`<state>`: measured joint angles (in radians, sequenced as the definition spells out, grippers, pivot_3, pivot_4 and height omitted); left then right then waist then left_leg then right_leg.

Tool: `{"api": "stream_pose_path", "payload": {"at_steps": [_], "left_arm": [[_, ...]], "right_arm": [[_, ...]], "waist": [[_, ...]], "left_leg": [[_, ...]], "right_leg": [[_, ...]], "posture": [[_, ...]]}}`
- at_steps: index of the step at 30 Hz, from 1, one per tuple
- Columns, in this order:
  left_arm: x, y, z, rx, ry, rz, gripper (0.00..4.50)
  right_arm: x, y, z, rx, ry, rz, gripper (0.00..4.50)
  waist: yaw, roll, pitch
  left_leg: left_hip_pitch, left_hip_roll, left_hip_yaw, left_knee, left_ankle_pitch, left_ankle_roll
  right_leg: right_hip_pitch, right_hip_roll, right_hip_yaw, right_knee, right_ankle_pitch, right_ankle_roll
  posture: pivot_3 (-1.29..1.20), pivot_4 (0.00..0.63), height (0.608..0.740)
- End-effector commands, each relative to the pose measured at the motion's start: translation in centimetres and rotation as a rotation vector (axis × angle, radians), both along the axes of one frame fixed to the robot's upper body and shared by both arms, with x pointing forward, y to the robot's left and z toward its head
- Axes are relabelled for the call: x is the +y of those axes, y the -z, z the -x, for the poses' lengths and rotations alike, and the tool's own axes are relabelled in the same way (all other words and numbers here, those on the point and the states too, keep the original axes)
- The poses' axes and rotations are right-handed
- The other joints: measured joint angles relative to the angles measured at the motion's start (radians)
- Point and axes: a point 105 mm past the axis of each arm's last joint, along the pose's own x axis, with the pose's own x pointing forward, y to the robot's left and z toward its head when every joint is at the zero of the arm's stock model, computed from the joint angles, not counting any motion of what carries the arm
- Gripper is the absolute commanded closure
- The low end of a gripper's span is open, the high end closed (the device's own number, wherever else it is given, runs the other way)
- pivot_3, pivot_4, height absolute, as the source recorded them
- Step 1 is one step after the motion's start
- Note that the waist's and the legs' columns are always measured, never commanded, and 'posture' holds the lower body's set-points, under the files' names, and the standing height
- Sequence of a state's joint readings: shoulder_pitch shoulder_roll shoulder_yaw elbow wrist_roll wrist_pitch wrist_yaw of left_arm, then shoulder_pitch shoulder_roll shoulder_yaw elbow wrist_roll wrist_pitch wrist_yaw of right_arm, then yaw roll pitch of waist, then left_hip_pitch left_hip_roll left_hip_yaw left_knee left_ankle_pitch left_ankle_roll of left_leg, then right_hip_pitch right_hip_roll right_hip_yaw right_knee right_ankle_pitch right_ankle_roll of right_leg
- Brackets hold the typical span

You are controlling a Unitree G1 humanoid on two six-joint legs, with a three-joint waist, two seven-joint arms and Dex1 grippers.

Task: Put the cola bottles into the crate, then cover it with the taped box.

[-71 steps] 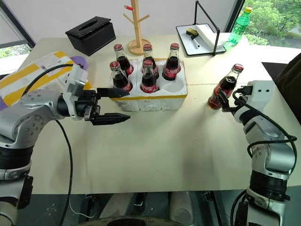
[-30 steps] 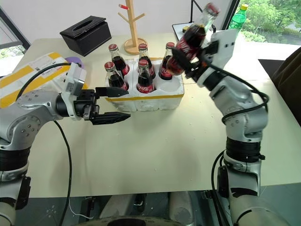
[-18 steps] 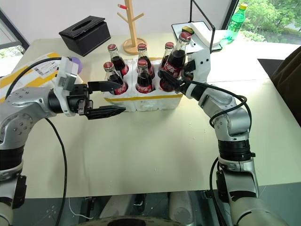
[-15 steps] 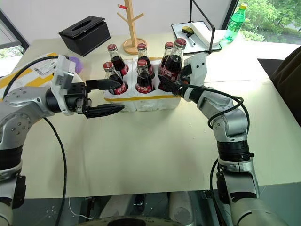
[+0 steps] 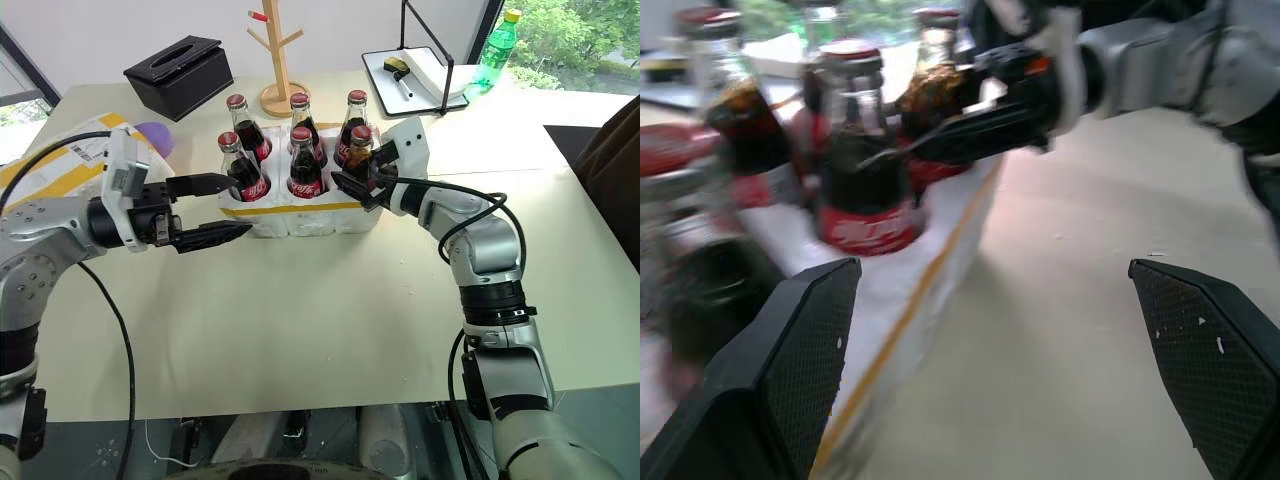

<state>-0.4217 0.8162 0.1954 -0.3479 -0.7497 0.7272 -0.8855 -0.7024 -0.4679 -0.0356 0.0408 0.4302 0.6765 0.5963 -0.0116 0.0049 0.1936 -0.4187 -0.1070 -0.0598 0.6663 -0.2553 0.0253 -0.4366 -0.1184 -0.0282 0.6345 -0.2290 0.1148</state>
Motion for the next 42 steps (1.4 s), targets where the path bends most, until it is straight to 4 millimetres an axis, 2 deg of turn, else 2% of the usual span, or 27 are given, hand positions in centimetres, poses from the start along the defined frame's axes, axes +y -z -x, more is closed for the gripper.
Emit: {"api": "stream_pose_path", "payload": {"at_steps": [1, 6, 7, 10, 13, 16, 17, 21, 25, 29, 36, 42], "left_arm": [[3.5, -1.9, -0.2, -0.146, -0.218, -0.068, 0.0], [8.8, -2.2, 0.6, -0.241, -0.478, -0.233, 0.0], [9.8, -2.2, 0.9, -0.253, -0.518, -0.266, 0.0], [14.8, -1.5, 2.5, -0.279, -0.737, -0.439, 0.0], [18.2, -0.7, 3.8, -0.286, -0.872, -0.573, 0.0], [20.4, 0.4, 4.9, -0.267, -0.95, -0.651, 0.0], [20.8, 0.6, 5.0, -0.264, -0.96, -0.665, 0.0], [25.0, 1.6, 5.6, -0.27, -1.108, -0.856, 0.0], [27.7, 2.5, 5.6, -0.285, -1.152, -1.084, 0.0], [28.8, 4.7, 4.1, -0.296, -1.12, -1.181, 0.0], [28.6, 8.0, 0.5, -0.305, -1.071, -1.185, 0.0], [29.1, 9.3, -1.2, -0.303, -1.103, -1.163, 0.0]], "right_arm": [[-3.0, -4.8, 1.0, -0.108, 0.005, -0.08, 0.03], [-6.2, -9.2, 2.6, -0.155, -0.011, -0.169, 0.03], [-6.5, -9.9, 3.0, -0.158, -0.022, -0.184, 0.03], [-6.1, -10.8, 5.2, -0.154, -0.165, -0.147, 0.03], [-4.7, -10.9, 7.4, -0.143, -0.319, -0.121, 0.03], [-3.2, -10.4, 9.7, -0.11, -0.485, -0.105, 0.03], [-3.0, -10.3, 10.1, -0.104, -0.512, -0.1, 0.03], [-1.8, -9.4, 12.2, -0.075, -0.647, -0.059, 0.03], [-1.6, -9.4, 12.9, -0.081, -0.675, -0.046, 0.03], [-1.6, -9.6, 12.9, -0.091, -0.659, -0.048, 0.03], [-1.7, -9.7, 13.0, -0.099, -0.62, -0.035, 0.03], [-2.1, -9.8, 13.3, -0.102, -0.58, -0.02, 0.03]], "waist": [[0.005, 0.0, 0.0], [0.003, 0.0, 0.0], [0.003, 0.0, 0.0], [0.0, 0.0, 0.0], [-0.002, 0.0, 0.0], [0.002, 0.0, 0.0], [0.005, 0.0, 0.0], [0.021, -0.001, 0.0], [0.027, -0.002, -0.001], [0.027, -0.002, -0.001], [0.025, -0.005, -0.003], [0.023, -0.006, -0.003]], "left_leg": [[0.0, 0.0, 0.0, 0.0, 0.0, 0.0], [0.0, 0.0, 0.0, -0.001, 0.0, 0.0], [0.0, 0.0, 0.0, -0.001, 0.0, 0.0], [0.0, 0.001, 0.0, -0.003, -0.001, 0.001], [0.0, 0.003, 0.0, -0.004, -0.003, 0.005], [0.0, 0.003, 0.0, -0.004, -0.004, 0.006], [0.0, 0.003, 0.0, -0.004, -0.004, 0.007], [0.0, 0.003, 0.001, -0.003, -0.005, 0.007], [0.0, 0.003, 0.001, -0.003, -0.005, 0.007], [0.0, 0.002, 0.001, -0.003, -0.005, 0.007], [-0.002, 0.003, 0.002, -0.003, -0.005, 0.007], [-0.002, 0.003, 0.002, -0.003, -0.005, 0.007]], "right_leg": [[0.0, 0.0, 0.0, 0.0, 0.0, 0.0], [0.0, 0.0, 0.0, -0.001, 0.0, 0.0], [0.0, 0.0, 0.0, -0.001, 0.0, 0.0], [0.0, -0.001, 0.0, -0.003, 0.0, 0.0], [-0.001, -0.001, 0.0, -0.004, 0.0, -0.001], [0.0, -0.001, 0.0, -0.004, 0.0, -0.001], [0.0, -0.001, 0.0, -0.004, 0.0, -0.002], [0.0, -0.001, 0.0, -0.005, 0.001, -0.002], [0.0, -0.002, -0.001, -0.005, 0.001, -0.002], [-0.002, -0.002, 0.0, -0.005, 0.001, -0.002], [-0.003, -0.002, -0.001, -0.003, 0.002, -0.002], [-0.004, -0.002, -0.001, -0.003, 0.002, -0.002]], "posture": [[0.0, 0.15, 0.736], [0.0, 0.15, 0.736], [0.0, 0.15, 0.736], [0.0, 0.15, 0.736], [0.0, 0.15, 0.736], [0.0, 0.15, 0.736], [0.0, 0.15, 0.736], [0.0, 0.15, 0.736], [0.0, 0.15, 0.736], [0.0, 0.15, 0.736], [0.0, 0.15, 0.736], [0.0, 0.15, 0.736]]}}
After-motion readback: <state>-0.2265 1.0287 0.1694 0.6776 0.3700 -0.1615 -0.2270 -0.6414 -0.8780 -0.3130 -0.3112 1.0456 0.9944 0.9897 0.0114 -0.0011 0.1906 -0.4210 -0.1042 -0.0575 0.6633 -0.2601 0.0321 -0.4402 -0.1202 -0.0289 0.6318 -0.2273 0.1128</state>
